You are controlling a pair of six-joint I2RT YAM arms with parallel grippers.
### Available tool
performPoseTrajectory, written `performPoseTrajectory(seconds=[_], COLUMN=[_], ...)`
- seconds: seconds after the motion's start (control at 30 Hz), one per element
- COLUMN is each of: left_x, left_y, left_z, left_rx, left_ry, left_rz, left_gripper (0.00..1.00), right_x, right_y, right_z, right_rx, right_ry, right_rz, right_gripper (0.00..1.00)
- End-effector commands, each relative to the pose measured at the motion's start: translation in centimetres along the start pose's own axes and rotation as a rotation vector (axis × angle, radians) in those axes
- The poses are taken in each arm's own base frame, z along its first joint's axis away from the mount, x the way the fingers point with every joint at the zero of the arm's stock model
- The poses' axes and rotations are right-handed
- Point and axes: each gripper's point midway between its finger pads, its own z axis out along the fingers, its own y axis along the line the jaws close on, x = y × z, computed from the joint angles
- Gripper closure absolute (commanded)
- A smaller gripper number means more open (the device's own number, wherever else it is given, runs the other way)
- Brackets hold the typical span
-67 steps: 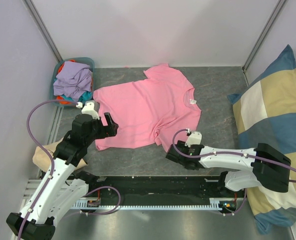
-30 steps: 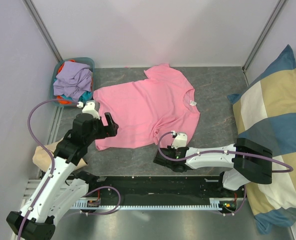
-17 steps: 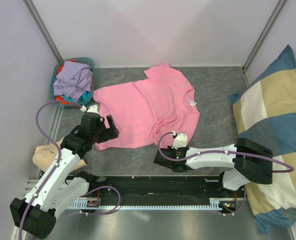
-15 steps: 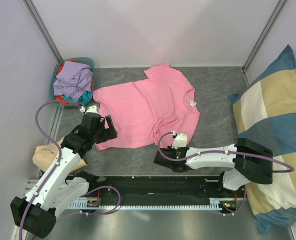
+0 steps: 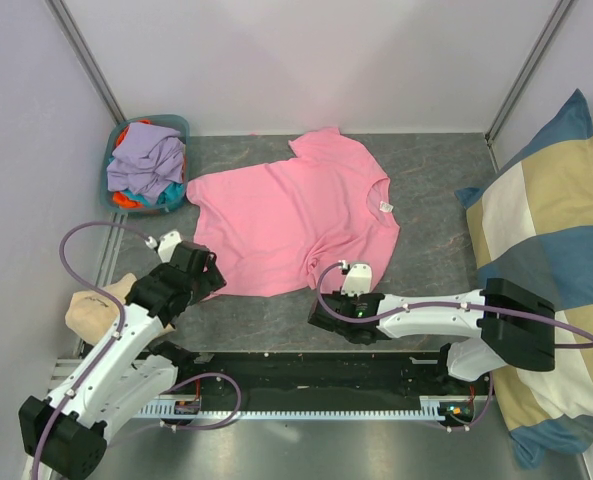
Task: Fold and stack the t-shirts
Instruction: Flatten the tshirt out
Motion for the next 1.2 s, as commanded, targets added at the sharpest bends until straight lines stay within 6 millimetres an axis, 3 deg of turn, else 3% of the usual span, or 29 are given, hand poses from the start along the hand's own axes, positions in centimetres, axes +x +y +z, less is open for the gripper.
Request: performPoseTrajectory(seconds=[0.0,0.4,0.63,1.17], left_x=[1.2,2.5,2.3,2.2], left_y=[2.6,4.5,3.8,3.6], left_z=[1.2,2.8,3.9,5.3], left_rx=[-0.133,-0.23,-0.23,-0.261], left_ry=[-0.038,-0.051,-0.054,-0.069], left_rz=[-0.198,-0.24,-0.233,-0.215], left_gripper=[0.12,0.25,0.39,0.43], right_x=[-1.5,-1.4,-1.1,-0.7], right_y=[2.2,3.0,2.7,2.1], right_z=[-1.3,-1.3,-1.1,-1.0], right_rx=[-0.08,-0.105,-0.101,-0.09], right_ry=[-0.02,-0.009,-0.002,0.01], right_rz=[0.016,0.002,0.0,-0.012], right_gripper=[1.0,1.0,1.0,1.0])
